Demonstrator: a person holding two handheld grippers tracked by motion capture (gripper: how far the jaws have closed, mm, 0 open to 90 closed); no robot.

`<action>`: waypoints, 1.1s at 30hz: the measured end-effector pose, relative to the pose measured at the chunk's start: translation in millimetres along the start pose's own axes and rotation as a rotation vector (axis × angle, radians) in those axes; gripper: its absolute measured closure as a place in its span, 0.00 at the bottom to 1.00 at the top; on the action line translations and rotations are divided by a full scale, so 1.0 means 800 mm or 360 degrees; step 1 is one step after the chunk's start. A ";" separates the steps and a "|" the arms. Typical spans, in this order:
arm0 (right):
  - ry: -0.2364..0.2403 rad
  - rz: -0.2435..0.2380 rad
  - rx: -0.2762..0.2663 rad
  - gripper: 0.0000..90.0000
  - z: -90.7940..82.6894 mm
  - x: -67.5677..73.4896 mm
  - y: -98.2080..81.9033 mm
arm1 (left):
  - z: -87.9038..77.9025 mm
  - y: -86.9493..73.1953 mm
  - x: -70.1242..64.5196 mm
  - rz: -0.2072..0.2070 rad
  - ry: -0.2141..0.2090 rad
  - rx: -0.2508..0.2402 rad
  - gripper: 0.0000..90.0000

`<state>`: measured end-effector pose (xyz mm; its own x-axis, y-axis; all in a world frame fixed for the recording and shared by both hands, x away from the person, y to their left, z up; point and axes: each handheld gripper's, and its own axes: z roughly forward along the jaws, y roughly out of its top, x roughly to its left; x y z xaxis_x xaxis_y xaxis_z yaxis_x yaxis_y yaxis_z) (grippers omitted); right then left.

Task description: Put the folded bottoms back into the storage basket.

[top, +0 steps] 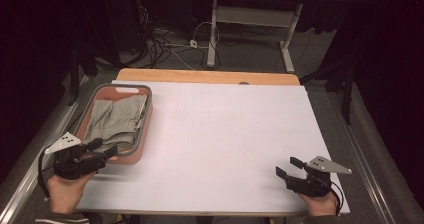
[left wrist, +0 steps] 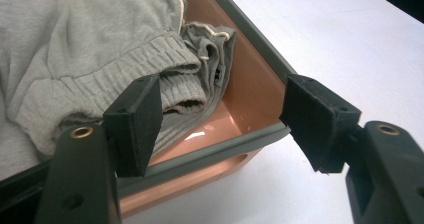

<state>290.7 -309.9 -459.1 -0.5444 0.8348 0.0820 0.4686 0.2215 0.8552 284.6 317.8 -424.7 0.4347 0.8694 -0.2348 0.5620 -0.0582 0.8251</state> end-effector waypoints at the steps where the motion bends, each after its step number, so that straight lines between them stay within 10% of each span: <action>1: -0.0001 0.0003 -0.0001 0.34 0.000 0.000 0.000 | 0.000 0.000 0.000 -0.0002 -0.0002 -0.0004 0.35; 33: -0.0017 0.0022 -0.0016 0.34 -0.008 -0.001 -0.004 | -0.018 -0.021 -0.018 0.0002 -0.0020 -0.0073 0.35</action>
<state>285.1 -314.2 -458.3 -0.5303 0.8432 0.0884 0.4691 0.2049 0.8591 258.6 313.1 -428.1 0.4443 0.8631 -0.2399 0.5288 -0.0365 0.8480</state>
